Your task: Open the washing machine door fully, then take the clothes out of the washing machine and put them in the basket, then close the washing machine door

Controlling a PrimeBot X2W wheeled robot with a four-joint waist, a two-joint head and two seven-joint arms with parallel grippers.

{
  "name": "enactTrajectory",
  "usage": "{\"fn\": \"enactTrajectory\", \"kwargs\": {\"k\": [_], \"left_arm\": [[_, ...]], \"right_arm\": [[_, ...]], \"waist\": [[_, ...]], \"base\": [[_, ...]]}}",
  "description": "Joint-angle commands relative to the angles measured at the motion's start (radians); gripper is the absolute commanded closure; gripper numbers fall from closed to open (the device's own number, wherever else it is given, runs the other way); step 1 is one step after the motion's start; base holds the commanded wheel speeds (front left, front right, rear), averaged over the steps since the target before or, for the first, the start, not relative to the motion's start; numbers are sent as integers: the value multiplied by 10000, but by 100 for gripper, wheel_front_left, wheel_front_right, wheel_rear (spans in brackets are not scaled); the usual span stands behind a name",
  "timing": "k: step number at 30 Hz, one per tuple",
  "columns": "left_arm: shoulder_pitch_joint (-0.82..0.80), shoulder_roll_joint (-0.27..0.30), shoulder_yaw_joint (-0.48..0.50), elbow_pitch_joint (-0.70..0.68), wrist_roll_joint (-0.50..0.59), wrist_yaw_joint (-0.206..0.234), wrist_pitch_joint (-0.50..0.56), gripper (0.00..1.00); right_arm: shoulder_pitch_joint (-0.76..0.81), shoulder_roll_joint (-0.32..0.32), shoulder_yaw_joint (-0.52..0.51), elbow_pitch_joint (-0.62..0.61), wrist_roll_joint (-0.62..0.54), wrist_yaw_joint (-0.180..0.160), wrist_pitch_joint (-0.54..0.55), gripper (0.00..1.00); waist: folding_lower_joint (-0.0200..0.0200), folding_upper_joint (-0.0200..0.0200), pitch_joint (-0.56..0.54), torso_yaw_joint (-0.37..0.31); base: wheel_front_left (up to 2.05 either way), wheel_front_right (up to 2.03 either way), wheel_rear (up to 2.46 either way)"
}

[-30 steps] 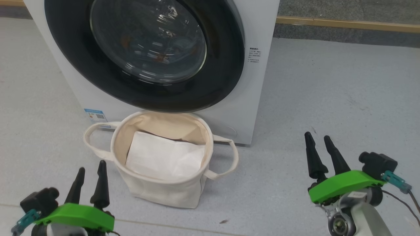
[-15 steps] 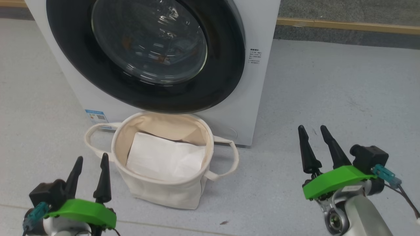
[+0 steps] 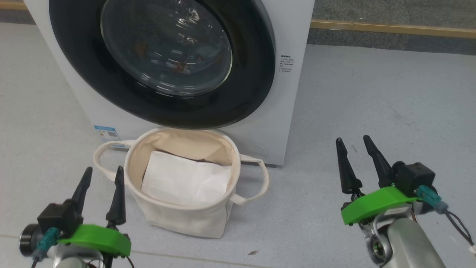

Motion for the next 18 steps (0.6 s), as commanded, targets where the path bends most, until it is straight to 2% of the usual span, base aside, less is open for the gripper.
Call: {"fn": "enactTrajectory", "kwargs": {"k": [1, 10, 18], "left_arm": [[-675, 367, 303, -305, 324, -14, -193, 0], [-811, 309, 376, -477, 806, -252, -455, 0], [-710, 29, 575, -421, 29, -781, -467, 0]], "right_arm": [[-650, -57, 261, -334, -339, 0, -152, 0], [-812, -65, 428, -360, -873, 0, -415, 0], [-767, -66, 394, -63, -329, 0, -427, 0]], "waist": [[0, 0, -4, 0], [0, 0, -59, 13], [0, 0, -76, 12]], "base": [[0, 0, 0], [0, 0, 0], [0, 0, 0]]}}
